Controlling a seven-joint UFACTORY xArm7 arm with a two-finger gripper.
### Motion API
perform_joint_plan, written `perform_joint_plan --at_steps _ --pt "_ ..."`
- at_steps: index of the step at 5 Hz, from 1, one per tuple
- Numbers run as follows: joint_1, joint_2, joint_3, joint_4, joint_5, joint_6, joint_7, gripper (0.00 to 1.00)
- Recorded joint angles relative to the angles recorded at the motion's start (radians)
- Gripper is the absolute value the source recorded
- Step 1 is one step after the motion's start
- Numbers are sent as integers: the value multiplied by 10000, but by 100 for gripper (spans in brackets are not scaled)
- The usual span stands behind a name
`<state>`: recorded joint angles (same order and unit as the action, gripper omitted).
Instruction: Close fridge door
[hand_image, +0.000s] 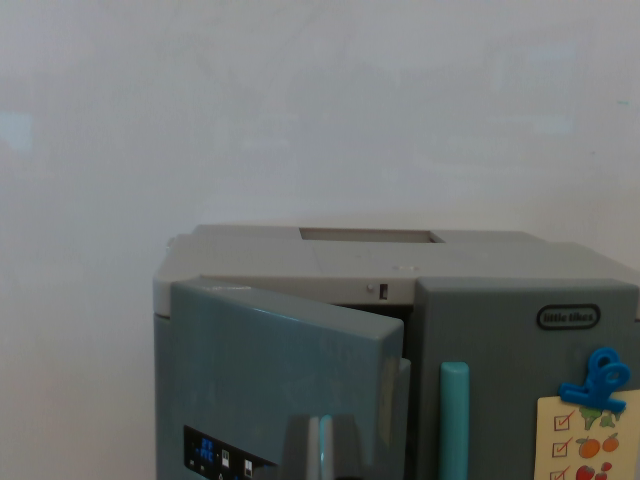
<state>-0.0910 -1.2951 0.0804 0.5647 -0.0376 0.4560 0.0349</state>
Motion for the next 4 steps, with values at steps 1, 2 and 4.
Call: perform_joint_plan --at_steps 1,2,4 --pt "0 0 0 0 0 0 0 100" --pt "0 154 -3 -1 0 0 0 100" --pt "0 697 -4 -1 0 0 0 100"
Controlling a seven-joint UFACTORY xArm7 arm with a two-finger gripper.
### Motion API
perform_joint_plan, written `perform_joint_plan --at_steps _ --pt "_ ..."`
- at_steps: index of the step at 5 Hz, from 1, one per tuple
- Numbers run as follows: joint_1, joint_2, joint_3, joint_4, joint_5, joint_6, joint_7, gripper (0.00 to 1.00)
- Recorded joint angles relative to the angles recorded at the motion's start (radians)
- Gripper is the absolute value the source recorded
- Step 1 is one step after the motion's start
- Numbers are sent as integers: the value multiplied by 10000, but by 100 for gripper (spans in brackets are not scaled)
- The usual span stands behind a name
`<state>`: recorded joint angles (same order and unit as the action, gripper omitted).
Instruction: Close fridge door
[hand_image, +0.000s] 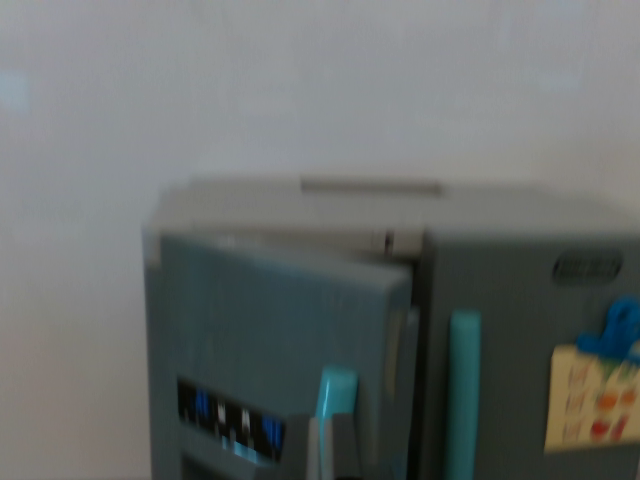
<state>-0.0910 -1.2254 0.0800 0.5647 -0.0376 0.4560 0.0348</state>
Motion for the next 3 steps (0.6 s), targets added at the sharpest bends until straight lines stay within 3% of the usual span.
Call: perform_joint_plan --at_steps 1,2,3 --pt "0 0 0 0 0 0 0 100" --pt "0 724 0 0 0 0 0 100" --pt "0 724 0 0 0 0 0 100"
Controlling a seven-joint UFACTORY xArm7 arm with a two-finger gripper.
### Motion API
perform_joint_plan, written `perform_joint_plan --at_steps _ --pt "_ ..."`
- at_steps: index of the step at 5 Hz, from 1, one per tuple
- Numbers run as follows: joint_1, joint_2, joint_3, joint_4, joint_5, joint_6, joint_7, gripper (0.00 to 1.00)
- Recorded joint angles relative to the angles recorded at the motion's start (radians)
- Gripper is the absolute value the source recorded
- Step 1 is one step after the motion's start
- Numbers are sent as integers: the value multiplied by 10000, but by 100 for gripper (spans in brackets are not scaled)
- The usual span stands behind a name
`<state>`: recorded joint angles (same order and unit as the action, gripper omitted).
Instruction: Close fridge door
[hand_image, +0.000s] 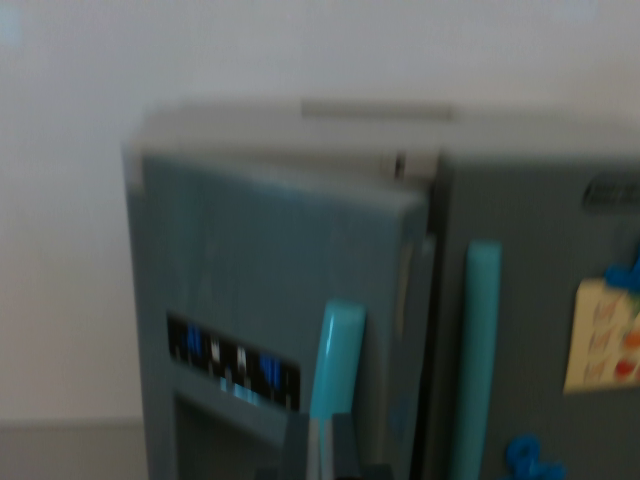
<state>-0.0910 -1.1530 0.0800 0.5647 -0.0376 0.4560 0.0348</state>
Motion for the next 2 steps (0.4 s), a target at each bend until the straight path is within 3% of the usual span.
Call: perform_joint_plan --at_steps 1,2 --pt "0 713 0 30 0 -2 0 100" --pt "0 713 0 30 0 -2 0 100"
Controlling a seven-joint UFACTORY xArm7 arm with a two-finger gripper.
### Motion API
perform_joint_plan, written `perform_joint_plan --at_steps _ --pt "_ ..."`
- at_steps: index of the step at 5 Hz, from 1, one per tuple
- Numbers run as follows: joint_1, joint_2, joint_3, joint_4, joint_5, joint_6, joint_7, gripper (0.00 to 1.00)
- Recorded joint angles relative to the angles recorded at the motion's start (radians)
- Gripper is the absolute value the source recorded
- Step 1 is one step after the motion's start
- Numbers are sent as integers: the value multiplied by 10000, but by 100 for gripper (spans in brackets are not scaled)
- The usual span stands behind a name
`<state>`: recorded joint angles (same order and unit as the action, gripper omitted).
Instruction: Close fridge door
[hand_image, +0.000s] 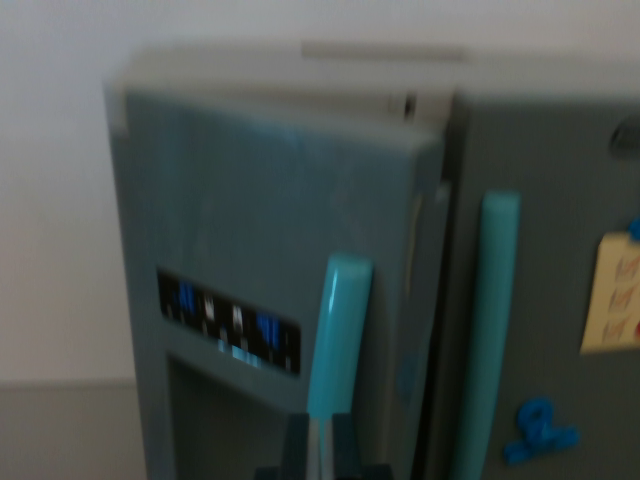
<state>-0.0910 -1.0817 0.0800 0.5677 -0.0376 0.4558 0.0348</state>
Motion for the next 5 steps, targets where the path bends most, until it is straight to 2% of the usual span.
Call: perform_joint_plan --at_steps 1,2,3,4,5 --pt "0 744 0 104 0 -1 0 100" --pt "0 744 0 104 0 -1 0 100" --pt "0 1594 0 394 0 -5 0 100" --pt "0 1594 0 394 0 -5 0 100" --pt "0 2535 0 823 0 -9 0 100"
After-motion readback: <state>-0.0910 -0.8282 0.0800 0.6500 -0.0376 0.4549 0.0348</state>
